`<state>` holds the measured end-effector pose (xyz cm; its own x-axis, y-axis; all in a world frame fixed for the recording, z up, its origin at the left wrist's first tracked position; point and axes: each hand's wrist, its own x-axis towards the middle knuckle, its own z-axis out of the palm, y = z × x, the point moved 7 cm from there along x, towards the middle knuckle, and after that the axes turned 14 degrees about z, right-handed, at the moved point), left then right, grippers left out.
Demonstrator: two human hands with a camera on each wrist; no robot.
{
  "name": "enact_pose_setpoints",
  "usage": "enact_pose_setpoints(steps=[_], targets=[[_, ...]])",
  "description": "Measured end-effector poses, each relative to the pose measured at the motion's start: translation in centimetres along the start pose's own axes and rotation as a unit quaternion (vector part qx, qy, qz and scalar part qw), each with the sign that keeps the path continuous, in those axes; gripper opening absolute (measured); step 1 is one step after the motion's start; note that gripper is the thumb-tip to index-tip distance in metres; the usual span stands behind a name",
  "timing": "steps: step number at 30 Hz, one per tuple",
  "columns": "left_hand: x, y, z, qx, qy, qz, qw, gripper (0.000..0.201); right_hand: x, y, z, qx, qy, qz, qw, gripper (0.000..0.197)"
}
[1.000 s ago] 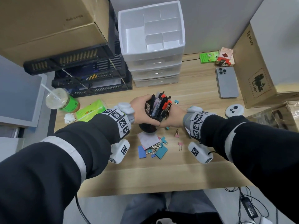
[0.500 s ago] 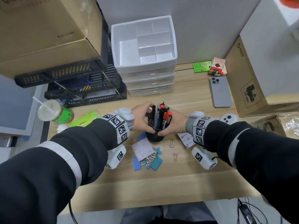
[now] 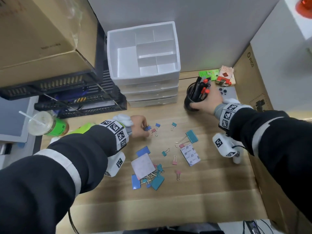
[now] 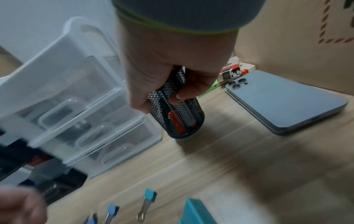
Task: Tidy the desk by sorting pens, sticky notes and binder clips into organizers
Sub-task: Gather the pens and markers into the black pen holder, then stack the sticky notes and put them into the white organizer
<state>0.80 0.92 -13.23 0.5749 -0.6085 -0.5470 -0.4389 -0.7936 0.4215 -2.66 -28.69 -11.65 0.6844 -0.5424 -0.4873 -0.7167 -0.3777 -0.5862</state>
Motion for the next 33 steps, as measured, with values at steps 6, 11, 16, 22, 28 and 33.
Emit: enact_pose_setpoints(steps=[6, 11, 16, 22, 28, 33], targets=[[0.0, -2.6, 0.6, -0.012, -0.018, -0.034, 0.999, 0.033, 3.0, -1.3, 0.5, -0.018, 0.037, 0.026, 0.999, 0.103], [0.1, -4.2, 1.5, -0.018, -0.023, -0.056, 0.998, 0.033, 4.6, -2.3, 2.0, 0.001, 0.028, 0.021, 0.999, 0.100], [0.0, -5.0, 2.6, -0.031, -0.025, -0.064, 0.997, 0.037, 5.5, -2.5, 2.7, 0.011, 0.026, 0.013, 1.000, 0.098], [-0.3, -4.5, 2.6, -0.038, -0.018, -0.061, 0.997, 0.032, 5.1, -1.4, 3.2, 0.071, 0.004, 0.030, 0.997, 0.107], [-1.5, -3.9, 3.9, -0.033, -0.028, -0.059, 0.997, 0.027, 3.0, 1.0, 4.5, 0.086, 0.017, 0.055, 0.995, 0.055], [-2.4, -3.9, 5.2, -0.012, -0.063, -0.068, 0.996, 0.034, -0.2, 1.9, 6.3, 0.038, -0.016, 0.013, 0.999, 0.022]])
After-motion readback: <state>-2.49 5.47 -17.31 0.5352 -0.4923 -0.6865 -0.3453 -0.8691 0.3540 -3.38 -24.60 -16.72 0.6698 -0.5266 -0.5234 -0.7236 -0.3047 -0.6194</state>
